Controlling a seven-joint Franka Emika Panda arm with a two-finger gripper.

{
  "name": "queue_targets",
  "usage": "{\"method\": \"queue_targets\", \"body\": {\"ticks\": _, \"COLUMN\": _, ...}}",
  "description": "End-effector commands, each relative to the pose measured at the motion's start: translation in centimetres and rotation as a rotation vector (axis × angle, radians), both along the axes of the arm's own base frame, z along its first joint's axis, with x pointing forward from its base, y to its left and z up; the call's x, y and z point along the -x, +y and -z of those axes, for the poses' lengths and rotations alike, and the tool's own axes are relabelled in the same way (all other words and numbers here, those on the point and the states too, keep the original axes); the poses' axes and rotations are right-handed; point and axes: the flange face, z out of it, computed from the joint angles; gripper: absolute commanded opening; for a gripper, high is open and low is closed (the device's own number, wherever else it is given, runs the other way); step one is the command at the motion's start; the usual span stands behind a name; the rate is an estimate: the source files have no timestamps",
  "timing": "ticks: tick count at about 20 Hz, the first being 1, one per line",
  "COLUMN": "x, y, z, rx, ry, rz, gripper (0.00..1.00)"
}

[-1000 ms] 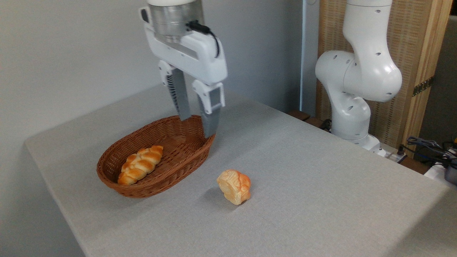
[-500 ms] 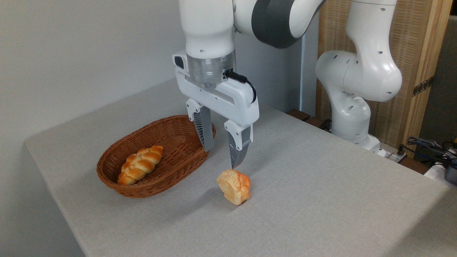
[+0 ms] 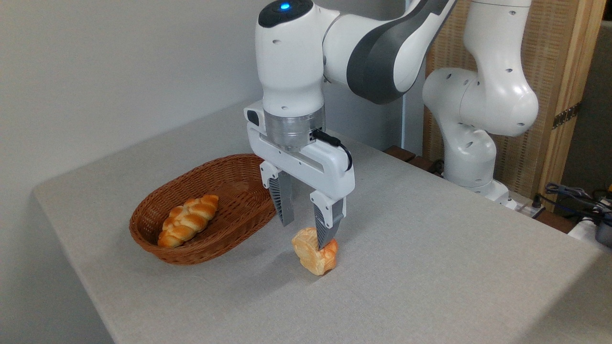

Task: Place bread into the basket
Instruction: 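Close the gripper on the round bread roll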

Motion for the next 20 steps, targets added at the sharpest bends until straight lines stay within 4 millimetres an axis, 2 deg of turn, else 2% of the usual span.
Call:
{"method": "queue_targets", "body": {"ticks": 1, "x": 0.6, "y": 0.2, "z": 0.2, "rx": 0.000, "ry": -0.015, "rz": 0.020, "gripper": 1.00}}
{"method": "queue_targets", "body": {"ticks": 3, "x": 0.7, "y": 0.5, "z": 0.6, "rx": -0.052, "ry": -0.006, "rz": 0.045, "gripper": 1.00}}
{"method": "queue_targets", "body": {"ticks": 9, "x": 1.1, "y": 0.5, "z": 1.4, "rx": -0.057, "ry": 0.012, "rz": 0.043, "gripper": 0.99}}
{"method": "queue_targets", "body": {"ticks": 10, "x": 1.1, "y": 0.5, "z": 1.5, "rx": -0.057, "ry": 0.013, "rz": 0.041, "gripper": 0.95}}
{"method": "queue_targets", "body": {"ticks": 12, "x": 1.1, "y": 1.1, "z": 1.5, "rx": -0.055, "ry": 0.009, "rz": 0.029, "gripper": 0.81}}
{"method": "queue_targets", "body": {"ticks": 14, "x": 1.1, "y": 1.7, "z": 1.5, "rx": -0.050, "ry": 0.007, "rz": 0.013, "gripper": 0.54}}
{"method": "queue_targets", "body": {"ticks": 15, "x": 1.1, "y": 1.7, "z": 1.5, "rx": -0.050, "ry": 0.007, "rz": 0.013, "gripper": 0.48}}
{"method": "queue_targets", "body": {"ticks": 18, "x": 1.1, "y": 1.7, "z": 1.5, "rx": -0.050, "ry": 0.007, "rz": 0.013, "gripper": 0.42}}
{"method": "queue_targets", "body": {"ticks": 20, "x": 1.1, "y": 1.7, "z": 1.5, "rx": -0.050, "ry": 0.007, "rz": 0.013, "gripper": 0.42}}
